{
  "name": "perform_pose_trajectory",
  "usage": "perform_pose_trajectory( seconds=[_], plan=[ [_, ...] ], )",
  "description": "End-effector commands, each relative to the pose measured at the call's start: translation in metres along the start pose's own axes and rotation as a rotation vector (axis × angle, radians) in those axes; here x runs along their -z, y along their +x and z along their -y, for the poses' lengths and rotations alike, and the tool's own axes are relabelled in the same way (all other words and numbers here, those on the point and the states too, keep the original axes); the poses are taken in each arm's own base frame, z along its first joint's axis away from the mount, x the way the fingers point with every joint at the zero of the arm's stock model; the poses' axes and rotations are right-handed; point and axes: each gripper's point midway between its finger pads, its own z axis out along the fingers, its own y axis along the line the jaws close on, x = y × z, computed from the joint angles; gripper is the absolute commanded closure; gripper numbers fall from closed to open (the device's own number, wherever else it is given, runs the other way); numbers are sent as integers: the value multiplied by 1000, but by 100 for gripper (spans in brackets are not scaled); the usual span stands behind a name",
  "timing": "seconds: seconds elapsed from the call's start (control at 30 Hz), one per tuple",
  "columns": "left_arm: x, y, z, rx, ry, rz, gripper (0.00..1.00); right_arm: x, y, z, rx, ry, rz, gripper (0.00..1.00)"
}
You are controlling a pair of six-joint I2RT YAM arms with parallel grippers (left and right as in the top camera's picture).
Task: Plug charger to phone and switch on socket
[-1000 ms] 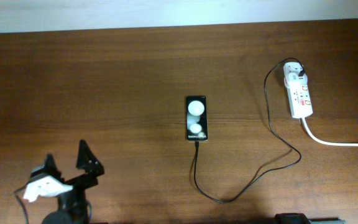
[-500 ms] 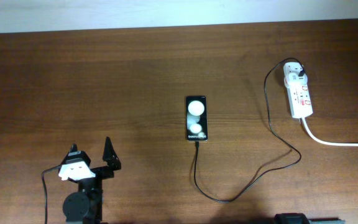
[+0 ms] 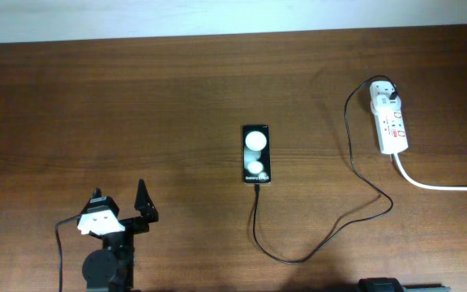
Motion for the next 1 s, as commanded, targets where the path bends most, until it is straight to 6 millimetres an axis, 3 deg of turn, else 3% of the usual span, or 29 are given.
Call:
perform_pose_trajectory(
  seconds=[0.0,0.27,0.67,0.97],
  plan=[
    [0,2,1,-16,8,1,1,6,-3,-2,4,-6,17,96],
    [0,1,0,-15,7,3,1,32,-13,-13,16,-28,68,96],
    [0,1,0,-16,7,2,1,73,-6,-20,46,-87,196,95],
    [0,1,0,-16,7,2,1,103,-17,-24,17,-143,252,94]
  ],
)
